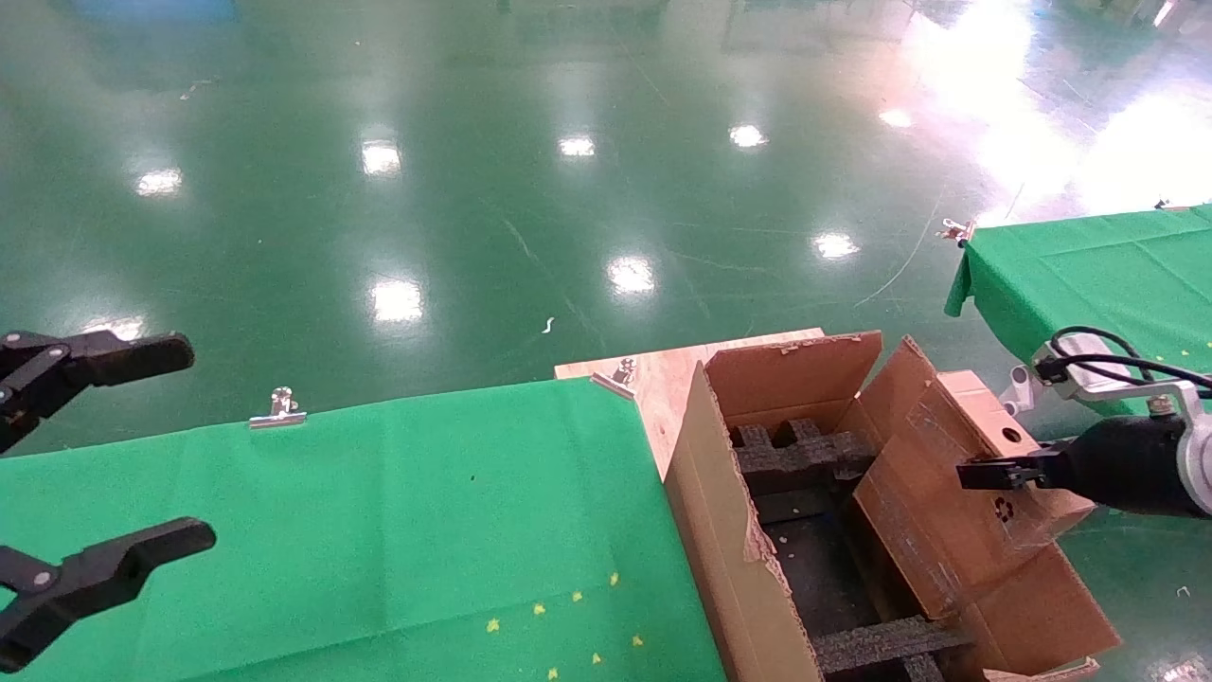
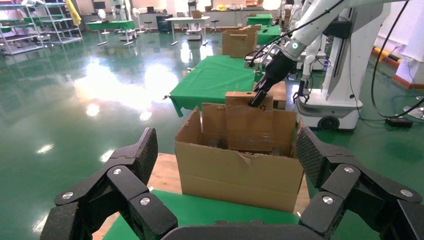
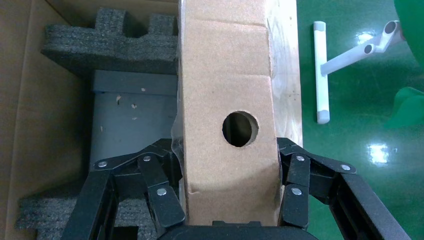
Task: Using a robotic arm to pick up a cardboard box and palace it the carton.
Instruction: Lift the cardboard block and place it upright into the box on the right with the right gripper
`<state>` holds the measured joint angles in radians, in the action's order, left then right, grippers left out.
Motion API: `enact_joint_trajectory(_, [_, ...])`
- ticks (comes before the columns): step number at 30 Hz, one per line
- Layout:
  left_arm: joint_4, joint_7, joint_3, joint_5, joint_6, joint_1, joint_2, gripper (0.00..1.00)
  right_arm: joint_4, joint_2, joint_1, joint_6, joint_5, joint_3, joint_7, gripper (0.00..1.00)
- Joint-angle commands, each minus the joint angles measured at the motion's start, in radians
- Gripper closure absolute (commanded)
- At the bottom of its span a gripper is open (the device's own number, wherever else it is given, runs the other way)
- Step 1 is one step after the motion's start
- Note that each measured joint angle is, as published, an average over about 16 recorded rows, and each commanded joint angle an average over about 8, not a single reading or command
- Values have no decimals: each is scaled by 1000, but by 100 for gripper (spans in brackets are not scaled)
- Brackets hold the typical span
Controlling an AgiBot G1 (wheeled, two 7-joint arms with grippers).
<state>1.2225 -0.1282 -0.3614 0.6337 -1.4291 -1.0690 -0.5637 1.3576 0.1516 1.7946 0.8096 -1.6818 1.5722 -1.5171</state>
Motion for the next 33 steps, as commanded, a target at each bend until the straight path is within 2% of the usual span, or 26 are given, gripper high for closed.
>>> enact_joint_trajectory(1, [0,0,0,0,0,0,0,0,2,9,-1,0,-23,3,-29,100])
enact_joint_trajectory(9, [0,0,0,0,0,0,0,0,3,43,-20,-8,-76,19,-106,100])
enact_joint_trajectory(19, [0,0,0,0,0,0,0,0,1,75,-67,-61,-150,48,-207,100])
enact_joint_trajectory(33, [0,0,0,0,0,0,0,0,-3,133,-155,-139,-306,89,-406,100])
